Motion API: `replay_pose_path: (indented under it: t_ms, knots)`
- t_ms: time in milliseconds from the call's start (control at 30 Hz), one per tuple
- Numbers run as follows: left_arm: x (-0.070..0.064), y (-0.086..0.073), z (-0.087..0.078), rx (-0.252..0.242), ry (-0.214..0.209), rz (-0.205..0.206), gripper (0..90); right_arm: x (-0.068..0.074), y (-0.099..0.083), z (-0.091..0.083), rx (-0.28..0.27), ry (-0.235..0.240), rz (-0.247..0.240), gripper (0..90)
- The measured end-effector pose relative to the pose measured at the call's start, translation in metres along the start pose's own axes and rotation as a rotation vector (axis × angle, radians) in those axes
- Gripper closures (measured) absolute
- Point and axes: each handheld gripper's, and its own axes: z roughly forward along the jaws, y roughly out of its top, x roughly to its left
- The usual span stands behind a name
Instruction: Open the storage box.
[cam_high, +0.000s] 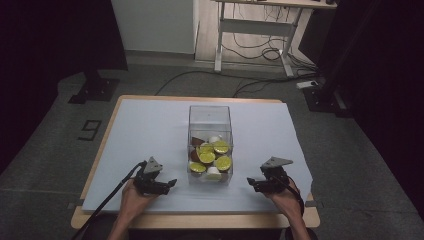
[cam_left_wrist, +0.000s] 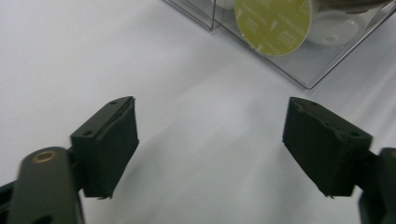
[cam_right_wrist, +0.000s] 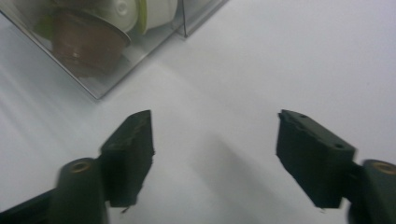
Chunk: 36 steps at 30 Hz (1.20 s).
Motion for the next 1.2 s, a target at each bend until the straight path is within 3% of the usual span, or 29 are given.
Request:
replay_pose_path:
  t_ms: [200, 467, 633, 667, 1200]
  knots:
    - [0.005, -0.003, 0.002, 0.029, 0.002, -0.005, 12.4, 0.001, -0.005, 0.008, 0.039, -0.003, 0.013, 14.8]
    - [0.008, -0.007, 0.006, 0.08, 0.026, 0.002, 8.3, 0.005, -0.01, 0.019, 0.096, 0.002, 0.018, 12.6]
    - [0.01, -0.007, 0.007, 0.088, 0.028, -0.012, 4.2, 0.008, -0.013, 0.023, 0.08, -0.002, 0.002, 2.6]
    - [0.01, -0.008, 0.008, 0.089, 0.029, -0.013, 2.9, 0.01, -0.014, 0.026, 0.072, -0.007, -0.02, 0.0]
    - [0.01, -0.008, 0.008, 0.09, 0.033, -0.018, 2.6, 0.009, -0.02, 0.026, 0.031, 0.0, -0.016, 0.0]
